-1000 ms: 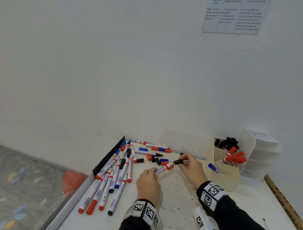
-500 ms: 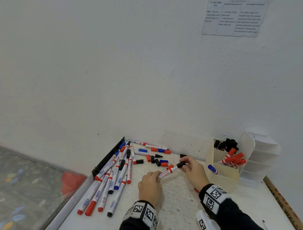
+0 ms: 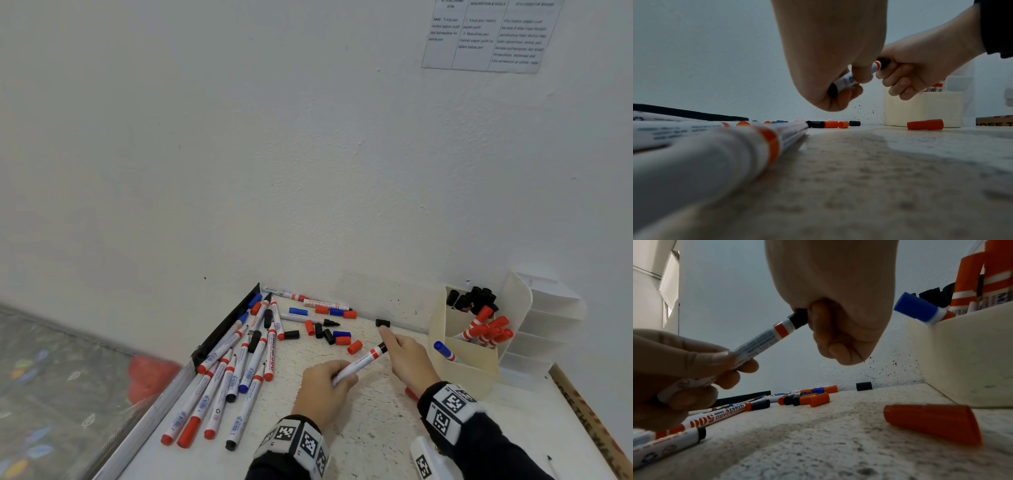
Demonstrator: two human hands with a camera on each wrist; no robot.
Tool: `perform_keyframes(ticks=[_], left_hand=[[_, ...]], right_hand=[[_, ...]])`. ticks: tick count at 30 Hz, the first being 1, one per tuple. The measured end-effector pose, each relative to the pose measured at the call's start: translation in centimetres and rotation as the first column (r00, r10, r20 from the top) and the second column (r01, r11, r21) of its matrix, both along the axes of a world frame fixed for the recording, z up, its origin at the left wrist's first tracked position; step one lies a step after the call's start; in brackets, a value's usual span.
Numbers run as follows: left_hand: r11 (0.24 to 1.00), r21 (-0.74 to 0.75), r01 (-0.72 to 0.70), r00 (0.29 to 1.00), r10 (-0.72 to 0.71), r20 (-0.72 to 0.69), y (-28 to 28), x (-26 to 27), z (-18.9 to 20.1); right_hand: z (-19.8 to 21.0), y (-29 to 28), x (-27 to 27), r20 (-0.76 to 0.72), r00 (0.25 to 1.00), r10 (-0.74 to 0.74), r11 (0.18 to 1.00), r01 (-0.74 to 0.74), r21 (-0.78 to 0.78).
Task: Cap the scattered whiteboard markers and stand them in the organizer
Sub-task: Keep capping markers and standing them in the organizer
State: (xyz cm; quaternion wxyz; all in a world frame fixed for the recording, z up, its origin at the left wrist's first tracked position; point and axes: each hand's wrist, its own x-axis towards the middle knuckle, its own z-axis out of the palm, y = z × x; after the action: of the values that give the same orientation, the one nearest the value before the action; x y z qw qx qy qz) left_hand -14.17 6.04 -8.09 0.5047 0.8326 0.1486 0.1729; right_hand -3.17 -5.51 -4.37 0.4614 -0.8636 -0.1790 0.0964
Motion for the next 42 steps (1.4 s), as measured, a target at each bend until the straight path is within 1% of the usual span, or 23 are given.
perform_keyframes(ticks=[2,4,5,7,10,12,14,18,19,20,21,22,23,24,25,27,28,29,30,32,35,39,42], left_hand=[[0.997,0.020,0.068,0.998,-0.068,0.004,-0.2,-0.1,-0.1],[0.992,-0.001,0.124,0.992,-0.124,-0.021,-0.3,-0.1,-0.2],[0.989,-0.040,0.139,0.989,-0.141,-0.037,-0.3,-0.1,-0.3],[0.969,-0.182,0.166,0.982,-0.180,-0.059,-0.3,-0.3,0.2],[0.898,-0.390,0.202,0.967,-0.246,-0.064,-0.5,-0.6,0.8],[0.874,-0.437,0.213,0.962,-0.265,-0.061,-0.6,-0.7,1.0],[0.882,-0.426,0.203,0.967,-0.249,-0.056,-0.6,-0.7,1.1],[0.945,-0.307,0.116,0.989,-0.140,-0.057,-0.5,-0.5,1.1],[0.969,-0.233,0.085,0.992,-0.103,-0.066,-0.6,-0.5,0.9],[0.995,-0.090,0.035,0.995,-0.043,-0.090,-0.5,-0.4,0.7],[0.995,0.095,-0.035,0.991,0.046,-0.122,-0.3,-0.4,0.5],[0.964,0.243,-0.103,0.979,0.142,-0.149,-0.1,-0.5,0.5],[0.930,0.332,-0.156,0.957,0.225,-0.183,0.3,-0.7,0.3],[0.909,0.377,-0.178,0.928,0.282,-0.243,0.5,-0.8,0.1],[0.907,0.385,-0.172,0.891,0.310,-0.331,0.7,-0.7,-0.1],[0.924,0.351,-0.152,0.801,0.323,-0.504,0.7,-0.7,-0.3],[0.929,0.341,-0.142,0.766,0.322,-0.556,0.6,-0.8,-0.5],[0.929,0.343,-0.138,0.752,0.324,-0.575,0.5,-0.8,-0.6],[0.931,0.338,-0.141,0.758,0.321,-0.568,0.5,-0.8,-0.7],[0.937,0.306,-0.167,0.802,0.310,-0.511,0.7,-0.8,-0.6],[0.936,0.240,-0.257,0.867,0.333,-0.370,0.8,-0.6,-0.1],[0.928,0.119,-0.352,0.915,0.368,-0.163,0.2,-0.3,0.5],[0.910,0.051,-0.411,0.900,0.414,-0.139,0.2,-0.2,0.6]], right_hand=[[0.4,0.0,-0.1,0.029,1.000,0.004,1.000,-0.003,-0.028],[0.6,0.1,-0.3,0.042,0.999,0.021,0.999,-0.020,-0.043],[0.6,0.2,-0.4,0.040,0.999,0.036,0.999,-0.035,-0.036],[0.6,0.2,-0.5,0.036,0.997,0.074,0.997,-0.074,-0.011],[0.9,-0.1,-0.7,0.003,0.990,0.139,0.989,-0.139,0.056],[1.2,-0.5,-0.7,-0.014,0.982,0.189,0.979,-0.188,0.076],[1.4,-1.0,-0.9,-0.015,0.974,0.228,0.972,-0.226,0.068],[1.9,-1.9,-0.9,0.067,0.957,0.282,0.959,-0.282,-0.013],[2.1,-2.1,-0.9,0.097,0.955,0.280,0.960,-0.278,-0.031],[2.3,-2.3,-0.8,0.122,0.957,0.263,0.965,-0.262,-0.027],[2.6,-2.5,-0.8,0.143,0.962,0.231,0.973,-0.233,-0.005],[3.0,-2.9,-0.6,0.169,0.967,0.193,0.979,-0.200,0.030],[3.5,-3.2,-0.5,0.198,0.968,0.153,0.984,-0.167,0.060],[4.1,-3.6,-0.1,0.224,0.967,0.117,0.987,-0.139,0.085],[4.8,-4.0,0.2,0.246,0.966,0.080,0.988,-0.110,0.110],[6.1,-5.1,1.2,0.291,0.957,-0.012,0.986,-0.037,0.162],[6.6,-5.7,1.9,0.317,0.945,-0.074,0.981,0.013,0.191],[7.0,-6.3,2.5,0.338,0.930,-0.145,0.971,0.069,0.227],[7.4,-7.1,3.4,0.359,0.908,-0.214,0.960,0.127,0.251],[8.2,-8.6,4.9,0.388,0.866,-0.316,0.935,0.215,0.282],[8.7,-10.4,6.8,0.424,0.808,-0.409,0.908,0.315,0.276],[8.7,-11.2,7.5,0.492,0.773,-0.401,0.916,0.343,0.208],[8.7,-11.1,7.6,0.529,0.769,-0.359,0.928,0.356,0.112]])
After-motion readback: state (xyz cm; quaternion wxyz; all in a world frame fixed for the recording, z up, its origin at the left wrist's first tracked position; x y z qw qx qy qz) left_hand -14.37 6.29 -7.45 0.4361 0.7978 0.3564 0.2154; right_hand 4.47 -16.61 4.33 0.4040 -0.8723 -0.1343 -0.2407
